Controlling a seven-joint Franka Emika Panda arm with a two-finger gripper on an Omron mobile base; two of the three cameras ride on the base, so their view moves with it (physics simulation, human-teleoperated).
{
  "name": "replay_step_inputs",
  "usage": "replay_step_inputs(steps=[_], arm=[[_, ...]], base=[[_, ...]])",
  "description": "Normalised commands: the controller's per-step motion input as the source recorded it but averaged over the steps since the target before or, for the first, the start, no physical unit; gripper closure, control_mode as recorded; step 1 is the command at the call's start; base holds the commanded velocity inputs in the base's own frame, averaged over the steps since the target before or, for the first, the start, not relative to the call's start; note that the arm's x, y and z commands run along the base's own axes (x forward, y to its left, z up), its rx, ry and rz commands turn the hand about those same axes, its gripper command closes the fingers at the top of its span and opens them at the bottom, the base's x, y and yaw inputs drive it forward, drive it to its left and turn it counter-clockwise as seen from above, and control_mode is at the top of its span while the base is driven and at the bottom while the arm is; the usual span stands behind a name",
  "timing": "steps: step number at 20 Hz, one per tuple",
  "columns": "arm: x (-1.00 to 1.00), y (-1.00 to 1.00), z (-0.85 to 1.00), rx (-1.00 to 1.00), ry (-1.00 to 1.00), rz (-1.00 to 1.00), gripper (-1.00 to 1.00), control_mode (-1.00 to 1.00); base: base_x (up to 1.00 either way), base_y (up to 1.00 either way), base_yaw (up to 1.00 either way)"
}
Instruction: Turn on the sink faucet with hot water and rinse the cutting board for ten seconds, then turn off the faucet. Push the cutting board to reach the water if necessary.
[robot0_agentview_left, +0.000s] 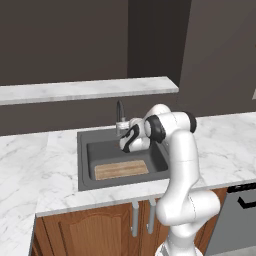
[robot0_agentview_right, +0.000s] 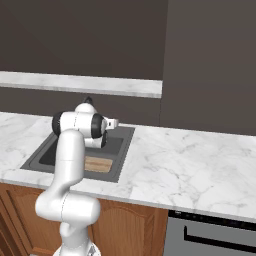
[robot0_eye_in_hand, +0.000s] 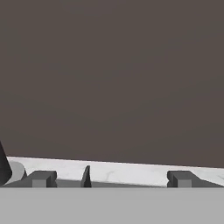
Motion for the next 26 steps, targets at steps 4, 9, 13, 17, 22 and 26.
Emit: replay_step_inputs(steps=[4,9,13,17,22,26], arm=[[0.08,0.00,-0.06,0.00,0.00,0.00,-1.00,-1.00],[0.08,0.00,-0.08,0.00,-0.02,0.00,-1.00,-1.00],[0.04,0.00,-0.12,0.00,-0.03,0.00,-1.00,-1.00],[0.01,0.00,-0.12,0.00,-0.03,0.00,-1.00,-1.00],[0.00,0.00,-0.08,0.00,-0.02,0.00,-1.00,-1.00],[0.00,0.00,-0.01,0.00,0.00,0.00,-1.00,-1.00]], base=[[0.00,0.00,0.00],[0.00,0.00,0.00],[0.00,0.00,0.00],[0.00,0.00,0.00],[0.00,0.00,0.00],[0.00,0.00,0.00]])
